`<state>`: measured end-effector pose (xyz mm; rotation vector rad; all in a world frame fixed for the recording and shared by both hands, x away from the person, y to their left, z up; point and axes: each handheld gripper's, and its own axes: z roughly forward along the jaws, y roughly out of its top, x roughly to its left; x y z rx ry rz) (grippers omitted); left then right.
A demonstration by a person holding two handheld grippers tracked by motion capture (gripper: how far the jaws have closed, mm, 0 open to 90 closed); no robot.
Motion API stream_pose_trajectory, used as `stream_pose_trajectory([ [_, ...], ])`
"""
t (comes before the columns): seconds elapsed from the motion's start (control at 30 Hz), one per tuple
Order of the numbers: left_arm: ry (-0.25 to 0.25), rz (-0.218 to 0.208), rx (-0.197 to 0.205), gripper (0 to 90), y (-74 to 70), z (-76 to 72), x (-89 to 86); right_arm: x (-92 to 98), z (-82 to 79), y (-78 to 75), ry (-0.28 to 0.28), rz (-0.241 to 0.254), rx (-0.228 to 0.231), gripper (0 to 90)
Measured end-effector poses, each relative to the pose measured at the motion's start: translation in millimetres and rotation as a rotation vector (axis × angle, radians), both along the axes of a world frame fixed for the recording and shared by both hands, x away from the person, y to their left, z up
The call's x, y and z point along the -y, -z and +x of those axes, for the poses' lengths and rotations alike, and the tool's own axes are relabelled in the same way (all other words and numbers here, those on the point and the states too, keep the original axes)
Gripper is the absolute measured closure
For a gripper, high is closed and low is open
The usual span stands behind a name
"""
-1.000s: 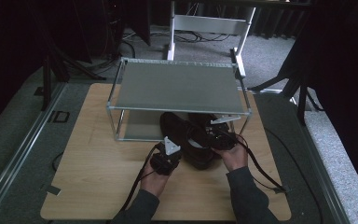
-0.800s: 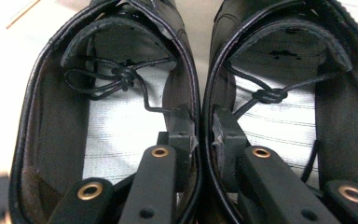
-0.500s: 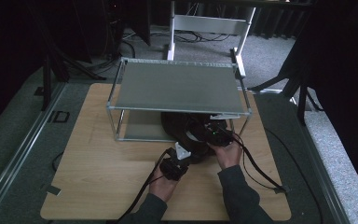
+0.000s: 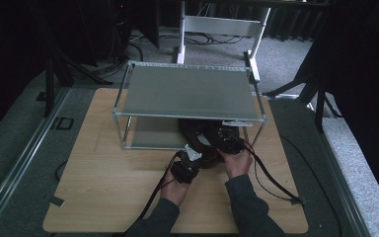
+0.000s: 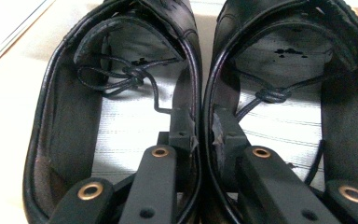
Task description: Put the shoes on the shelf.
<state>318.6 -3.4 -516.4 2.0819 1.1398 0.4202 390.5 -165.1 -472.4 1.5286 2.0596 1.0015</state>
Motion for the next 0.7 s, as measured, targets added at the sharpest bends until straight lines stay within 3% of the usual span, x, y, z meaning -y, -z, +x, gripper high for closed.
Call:
stream_pose_trajectory([
  [0.17,-0.02,0.003,0.009,90.0,2.5,6.6,-0.7,-2.2,3.1,2.3,0.022,0.01,0.017,80.3],
  [0.33,-0.035,0.007,0.015,90.0,5.4,13.5,-0.3,-10.6,4.7,1.5,0.039,-0.037,0.061,80.3],
  [0.7,-0.083,0.021,0.032,90.0,13.8,29.7,-5.0,-18.4,9.2,12.7,0.099,-0.006,0.125,80.2],
])
